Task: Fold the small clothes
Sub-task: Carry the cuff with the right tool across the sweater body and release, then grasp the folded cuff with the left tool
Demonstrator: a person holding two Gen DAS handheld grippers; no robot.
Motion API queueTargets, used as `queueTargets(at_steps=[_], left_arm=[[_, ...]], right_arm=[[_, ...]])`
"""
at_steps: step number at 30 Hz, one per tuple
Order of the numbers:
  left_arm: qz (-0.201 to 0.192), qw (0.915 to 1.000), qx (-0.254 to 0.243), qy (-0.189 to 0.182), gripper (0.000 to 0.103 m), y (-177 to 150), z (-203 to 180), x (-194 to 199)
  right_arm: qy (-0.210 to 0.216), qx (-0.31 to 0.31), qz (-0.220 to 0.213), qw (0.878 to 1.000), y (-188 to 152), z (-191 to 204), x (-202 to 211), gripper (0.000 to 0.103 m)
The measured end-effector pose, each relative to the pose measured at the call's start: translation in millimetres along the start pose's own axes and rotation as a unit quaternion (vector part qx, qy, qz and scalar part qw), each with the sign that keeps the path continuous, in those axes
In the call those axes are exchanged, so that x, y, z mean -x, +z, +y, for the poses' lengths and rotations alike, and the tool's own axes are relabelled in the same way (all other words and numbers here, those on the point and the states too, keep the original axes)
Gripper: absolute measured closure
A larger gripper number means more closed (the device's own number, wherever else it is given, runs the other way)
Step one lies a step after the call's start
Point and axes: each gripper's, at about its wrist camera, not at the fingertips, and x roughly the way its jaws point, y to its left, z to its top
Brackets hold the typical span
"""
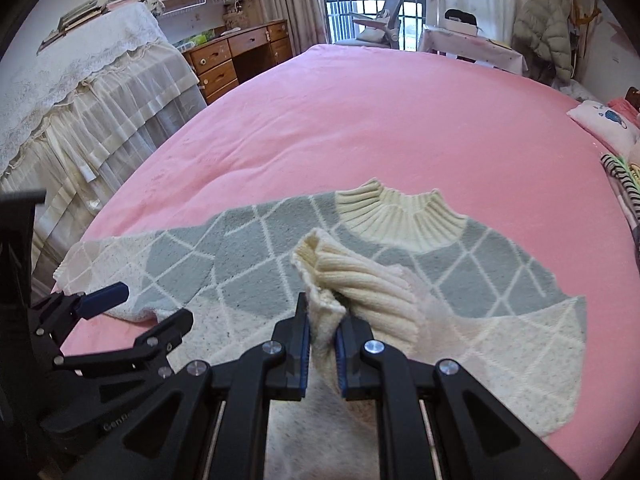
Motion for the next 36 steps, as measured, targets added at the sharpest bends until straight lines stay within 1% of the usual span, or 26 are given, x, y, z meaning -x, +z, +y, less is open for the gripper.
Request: queueTargets(at_steps=[4,7,8,10,11,13,14,16,19,22,25,28,32,33,36], left_arm=[[0.003,1.0000,0.007,0.002,0.030,0.7,12.9,-9.1],[0.010,0.9999,0.006,0.009,0.030,-1.8,18.0,-17.1],[0.013,0.9998,0.006,0.011,0.030,-2.7,19.4,-19.6],[0.016,0.9998,0.007,0.011,0.030,-4.2,22.1,-22.7],[0.017,0.9998,0.008,0.009,0.030,-4.9,23.2,-24.0],[0.019,0.9998,0.007,0.008,0.030,-5.9,23.9,-25.1],[0.019,0.9998,0.005,0.006,0.030,-6.5,23.3,-25.0],[0.020,0.9998,-0.002,0.000,0.030,-6.8,20.9,-24.3],[0.020,0.9995,-0.020,-0.015,0.030,-7.8,10.3,-21.8],[0.023,0.9985,-0.036,-0.035,0.030,-8.4,-2.7,-20.7],[0.038,0.9960,-0.047,-0.066,0.030,-8.3,-14.7,-25.6],[0.055,0.9930,-0.055,-0.089,0.030,-9.4,-23.7,-34.6],[0.090,0.9846,-0.064,-0.136,0.030,-12.9,-31.3,-52.4],[0.103,0.9809,-0.060,-0.154,0.030,-14.6,-33.1,-57.8],[0.117,0.9748,-0.046,-0.184,0.030,-19.1,-37.5,-65.4]], right_arm=[[0.013,0.011,0.007,1.000,5.0,21.4,-17.7,0.093],[0.016,0.011,0.029,0.999,3.6,31.2,-34.0,0.086],[0.022,0.010,0.034,0.999,2.2,31.8,-37.3,0.081],[0.049,0.006,0.041,0.998,-2.2,31.8,-40.1,0.076],[0.053,0.008,0.042,0.998,-4.5,31.9,-39.3,0.072],[0.042,0.019,0.039,0.998,-8.3,31.9,-33.4,0.064],[0.038,0.025,0.036,0.998,-10.2,31.2,-29.3,0.062],[0.029,0.039,0.029,0.998,-14.4,24.1,-15.8,0.062],[0.007,0.047,0.020,0.999,-20.2,-1.0,6.3,0.062],[-0.029,0.040,0.014,0.999,-29.8,-36.3,27.1,0.062],[-0.078,0.029,0.010,0.996,-46.6,-72.7,43.0,0.062],[-0.109,0.012,0.015,0.994,-65.3,-105.4,52.6,0.062],[-0.132,-0.028,0.031,0.990,-91.2,-148.0,59.9,0.062],[-0.137,-0.041,0.034,0.989,-97.8,-159.0,61.4,0.062],[-0.145,-0.070,0.037,0.986,-110.9,-179.7,62.6,0.062]])
